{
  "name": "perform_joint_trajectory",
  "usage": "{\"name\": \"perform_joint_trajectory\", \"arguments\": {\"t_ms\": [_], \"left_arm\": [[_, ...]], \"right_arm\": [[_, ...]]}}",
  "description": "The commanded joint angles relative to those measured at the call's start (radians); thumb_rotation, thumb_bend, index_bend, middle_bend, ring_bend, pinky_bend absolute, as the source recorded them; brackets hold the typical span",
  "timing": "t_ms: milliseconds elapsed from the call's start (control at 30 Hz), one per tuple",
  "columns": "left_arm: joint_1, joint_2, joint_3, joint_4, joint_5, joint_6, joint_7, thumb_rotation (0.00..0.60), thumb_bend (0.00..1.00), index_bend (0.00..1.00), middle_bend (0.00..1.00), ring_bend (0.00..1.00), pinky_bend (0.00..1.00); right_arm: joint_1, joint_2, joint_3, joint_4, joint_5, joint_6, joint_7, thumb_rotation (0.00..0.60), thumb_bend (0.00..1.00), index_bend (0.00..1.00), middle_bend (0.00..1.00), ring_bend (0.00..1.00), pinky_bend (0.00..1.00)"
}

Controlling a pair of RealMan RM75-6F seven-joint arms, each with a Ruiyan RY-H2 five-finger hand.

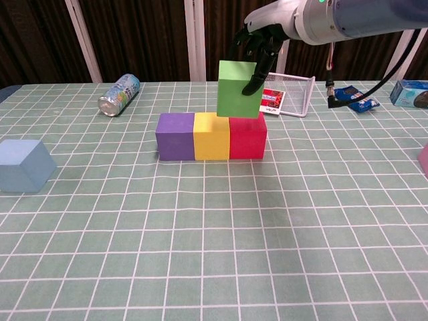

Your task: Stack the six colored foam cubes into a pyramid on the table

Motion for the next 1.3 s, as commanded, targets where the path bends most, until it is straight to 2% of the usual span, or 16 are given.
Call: {"name": "perform_joint_trajectory", "arguments": {"t_ms": [33, 433, 767, 1300], "left_arm": [[-0.001, -0.001, -0.004, 0.003, -0.007, 0.001, 0.000, 0.600, 0.01, 0.00, 0.00, 0.00, 0.01], [-0.007, -0.010, -0.006, 0.014, -0.025, -0.003, 0.013, 0.600, 0.01, 0.00, 0.00, 0.00, 0.01], [-0.009, -0.016, -0.005, 0.020, -0.031, -0.001, 0.024, 0.600, 0.01, 0.00, 0.00, 0.00, 0.01], [-0.013, -0.020, -0.010, 0.034, -0.048, -0.005, 0.024, 0.600, 0.01, 0.00, 0.00, 0.00, 0.01]], "right_arm": [[0.006, -0.010, -0.003, 0.029, -0.011, -0.024, 0.026, 0.600, 0.27, 0.22, 0.39, 0.37, 0.00], [-0.002, -0.041, -0.037, 0.122, -0.089, -0.105, 0.126, 0.600, 0.27, 0.22, 0.39, 0.37, 0.00], [-0.004, -0.067, -0.049, 0.179, -0.146, -0.131, 0.197, 0.600, 0.27, 0.22, 0.39, 0.37, 0.00], [0.018, -0.107, -0.072, 0.240, -0.155, -0.145, 0.240, 0.600, 0.27, 0.22, 0.39, 0.37, 0.00]]}}
